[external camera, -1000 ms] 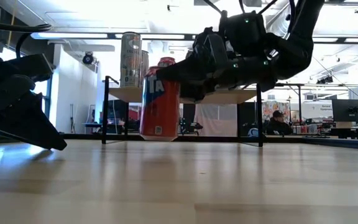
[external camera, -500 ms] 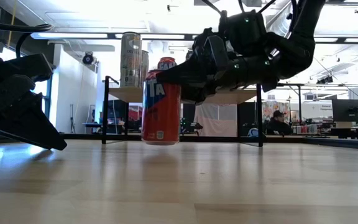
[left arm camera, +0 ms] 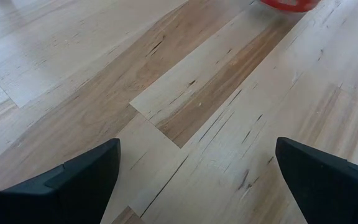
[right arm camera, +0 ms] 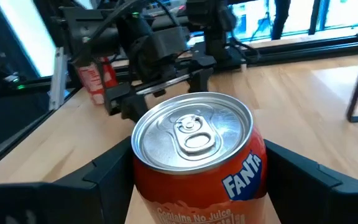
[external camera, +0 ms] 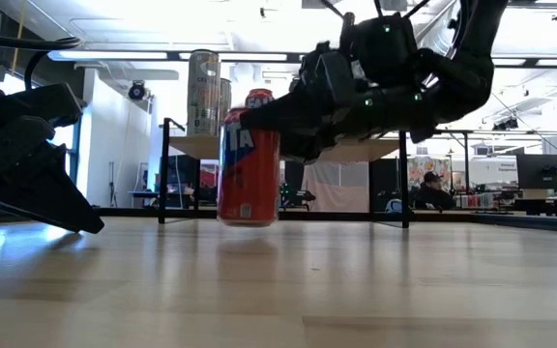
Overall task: Place canned beverage on shelf
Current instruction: Put the red soda can on the shelf aligned with the other red soda can
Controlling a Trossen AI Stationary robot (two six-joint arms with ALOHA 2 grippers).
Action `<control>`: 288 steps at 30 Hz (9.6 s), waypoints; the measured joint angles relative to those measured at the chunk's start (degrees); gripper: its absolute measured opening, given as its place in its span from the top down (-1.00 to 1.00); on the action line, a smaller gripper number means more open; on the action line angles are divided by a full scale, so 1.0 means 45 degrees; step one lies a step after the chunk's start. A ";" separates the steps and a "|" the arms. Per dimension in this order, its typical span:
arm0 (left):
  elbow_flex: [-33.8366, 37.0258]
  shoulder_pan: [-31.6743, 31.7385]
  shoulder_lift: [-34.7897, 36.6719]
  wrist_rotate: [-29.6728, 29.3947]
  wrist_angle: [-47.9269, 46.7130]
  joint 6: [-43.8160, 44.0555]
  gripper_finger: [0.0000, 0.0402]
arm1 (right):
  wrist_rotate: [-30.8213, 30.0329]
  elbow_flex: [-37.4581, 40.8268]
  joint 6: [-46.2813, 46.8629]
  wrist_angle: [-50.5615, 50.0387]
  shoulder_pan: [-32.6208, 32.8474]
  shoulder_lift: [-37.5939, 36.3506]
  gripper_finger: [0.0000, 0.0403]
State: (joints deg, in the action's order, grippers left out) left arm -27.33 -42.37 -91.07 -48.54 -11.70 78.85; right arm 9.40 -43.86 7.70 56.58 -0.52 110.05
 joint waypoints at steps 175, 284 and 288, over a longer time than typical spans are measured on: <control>-0.0005 0.0001 0.0000 0.0001 0.0294 0.0000 -0.99 | -0.1379 0.0853 -0.1138 0.2898 0.2276 -0.1691 -0.99; -0.0115 0.2261 -0.0258 0.0801 1.2983 -0.9710 -0.99 | -0.6473 0.9636 -0.3049 -0.8535 0.4810 -1.8960 -0.99; -0.0494 0.2545 -0.0424 0.0453 1.2927 -1.0441 -0.99 | -0.6472 0.9636 -0.3049 -0.8540 0.4810 -1.8960 -0.99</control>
State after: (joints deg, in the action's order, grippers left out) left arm -29.56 -30.91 -92.97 -46.50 46.47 31.87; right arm -19.73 -0.49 -6.02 18.15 21.12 24.73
